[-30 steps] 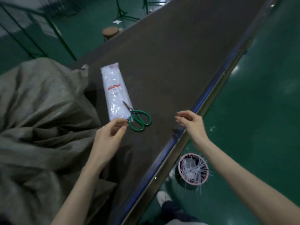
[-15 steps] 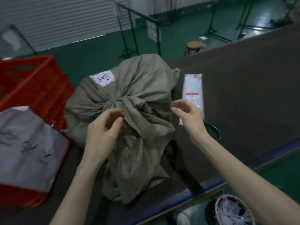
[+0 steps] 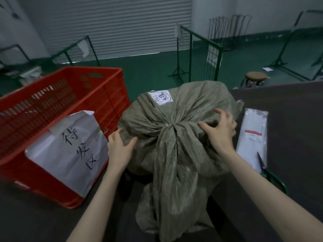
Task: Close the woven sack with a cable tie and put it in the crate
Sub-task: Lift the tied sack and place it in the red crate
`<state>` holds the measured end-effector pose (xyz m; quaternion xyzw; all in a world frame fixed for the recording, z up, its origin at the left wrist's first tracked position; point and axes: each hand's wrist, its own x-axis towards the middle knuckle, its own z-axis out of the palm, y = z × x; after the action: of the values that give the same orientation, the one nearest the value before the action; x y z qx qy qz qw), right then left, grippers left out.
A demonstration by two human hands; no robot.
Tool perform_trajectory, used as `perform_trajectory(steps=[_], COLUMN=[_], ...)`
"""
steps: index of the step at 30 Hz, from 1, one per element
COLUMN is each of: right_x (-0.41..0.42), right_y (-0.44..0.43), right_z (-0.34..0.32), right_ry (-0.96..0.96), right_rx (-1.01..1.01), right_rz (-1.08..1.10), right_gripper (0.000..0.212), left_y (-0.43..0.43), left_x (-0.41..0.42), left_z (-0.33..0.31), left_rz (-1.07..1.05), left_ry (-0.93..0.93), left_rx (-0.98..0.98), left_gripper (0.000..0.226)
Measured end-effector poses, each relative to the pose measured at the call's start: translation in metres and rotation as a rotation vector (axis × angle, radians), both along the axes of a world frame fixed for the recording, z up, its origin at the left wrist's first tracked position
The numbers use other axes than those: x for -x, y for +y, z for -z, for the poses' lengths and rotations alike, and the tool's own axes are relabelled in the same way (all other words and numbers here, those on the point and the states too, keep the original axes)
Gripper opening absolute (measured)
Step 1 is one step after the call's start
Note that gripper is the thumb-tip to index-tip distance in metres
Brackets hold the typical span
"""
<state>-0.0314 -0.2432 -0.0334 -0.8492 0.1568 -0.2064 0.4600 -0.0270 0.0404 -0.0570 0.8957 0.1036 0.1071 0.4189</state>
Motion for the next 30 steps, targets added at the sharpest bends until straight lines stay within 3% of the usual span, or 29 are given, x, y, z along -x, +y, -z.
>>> perform_trajectory(steps=[3, 6, 9, 13, 21, 26, 30], right_x=[-0.009, -0.013, -0.013, -0.013, -0.019, -0.027, -0.035], right_y=[-0.008, -0.019, -0.026, -0.024, -0.022, -0.027, -0.036], right_z=[0.007, 0.021, 0.034, 0.042, 0.047, 0.058, 0.070], right_ry=[0.061, 0.129, 0.113, 0.045, 0.013, 0.061, 0.012], right_rx=[0.035, -0.057, -0.248, -0.347, -0.453, -0.603, -0.643], right_rz=[0.065, 0.108, 0.085, 0.067, 0.112, 0.117, 0.106], right_gripper=[0.083, 0.097, 0.099, 0.102, 0.127, 0.116, 0.115], left_y=[-0.002, -0.005, -0.008, -0.012, -0.004, -0.012, -0.013], left_x=[-0.013, -0.023, -0.028, -0.028, -0.035, -0.026, -0.020], left_z=[0.011, 0.027, 0.038, 0.046, 0.050, 0.046, 0.043], left_rz=[-0.018, -0.020, -0.031, -0.096, -0.046, -0.030, -0.002], left_ry=[0.142, 0.214, 0.172, 0.148, 0.275, 0.222, 0.126], left_rx=[0.023, 0.087, 0.243, 0.498, 0.666, 0.853, 0.830], left_gripper=[0.078, 0.088, 0.099, 0.108, 0.048, 0.036, 0.033])
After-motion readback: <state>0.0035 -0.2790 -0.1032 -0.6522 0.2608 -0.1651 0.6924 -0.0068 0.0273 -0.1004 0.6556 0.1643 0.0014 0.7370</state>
